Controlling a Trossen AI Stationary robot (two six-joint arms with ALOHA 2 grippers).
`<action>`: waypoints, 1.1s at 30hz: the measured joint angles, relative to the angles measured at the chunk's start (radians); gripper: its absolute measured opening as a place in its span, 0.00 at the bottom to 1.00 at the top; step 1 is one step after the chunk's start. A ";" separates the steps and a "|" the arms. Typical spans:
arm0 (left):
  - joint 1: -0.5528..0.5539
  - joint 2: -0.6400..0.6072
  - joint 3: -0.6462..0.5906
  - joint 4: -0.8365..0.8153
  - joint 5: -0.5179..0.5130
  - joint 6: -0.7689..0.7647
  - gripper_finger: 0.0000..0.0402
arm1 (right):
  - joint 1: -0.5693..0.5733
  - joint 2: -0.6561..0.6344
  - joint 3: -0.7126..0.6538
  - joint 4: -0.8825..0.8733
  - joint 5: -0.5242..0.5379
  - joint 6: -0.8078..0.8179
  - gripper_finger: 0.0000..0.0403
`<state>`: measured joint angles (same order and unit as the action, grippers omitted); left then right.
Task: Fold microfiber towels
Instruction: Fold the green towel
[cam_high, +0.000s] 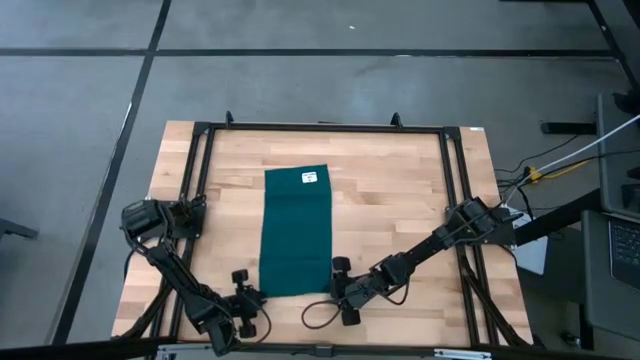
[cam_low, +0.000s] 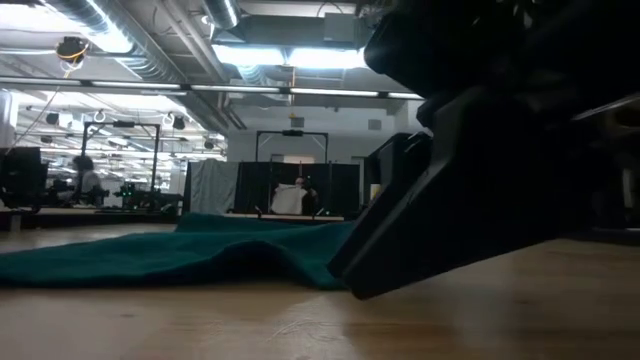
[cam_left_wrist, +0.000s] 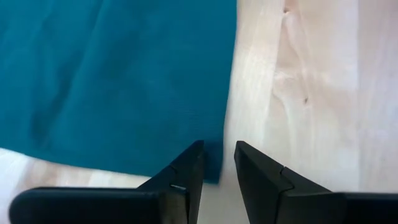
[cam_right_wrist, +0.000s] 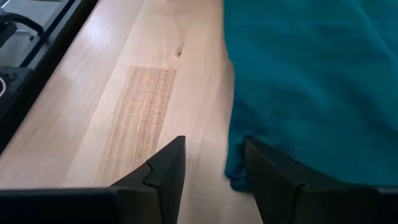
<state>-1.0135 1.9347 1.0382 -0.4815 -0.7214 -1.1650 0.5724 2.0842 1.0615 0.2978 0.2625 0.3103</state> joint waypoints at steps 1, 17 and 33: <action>-0.001 0.000 0.000 0.009 0.003 0.000 0.22 | 0.000 0.000 0.000 -0.002 0.001 0.006 0.39; -0.047 -0.002 0.003 0.042 0.065 -0.049 0.05 | 0.081 -0.003 -0.001 0.155 0.037 0.077 0.30; -0.045 -0.001 0.002 0.037 0.063 -0.034 0.16 | 0.077 0.000 -0.001 0.080 0.114 -0.008 0.46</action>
<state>-1.0584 1.9335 1.0401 -0.4446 -0.6579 -1.1992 0.6497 2.0838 1.0607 0.3776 0.3769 0.3023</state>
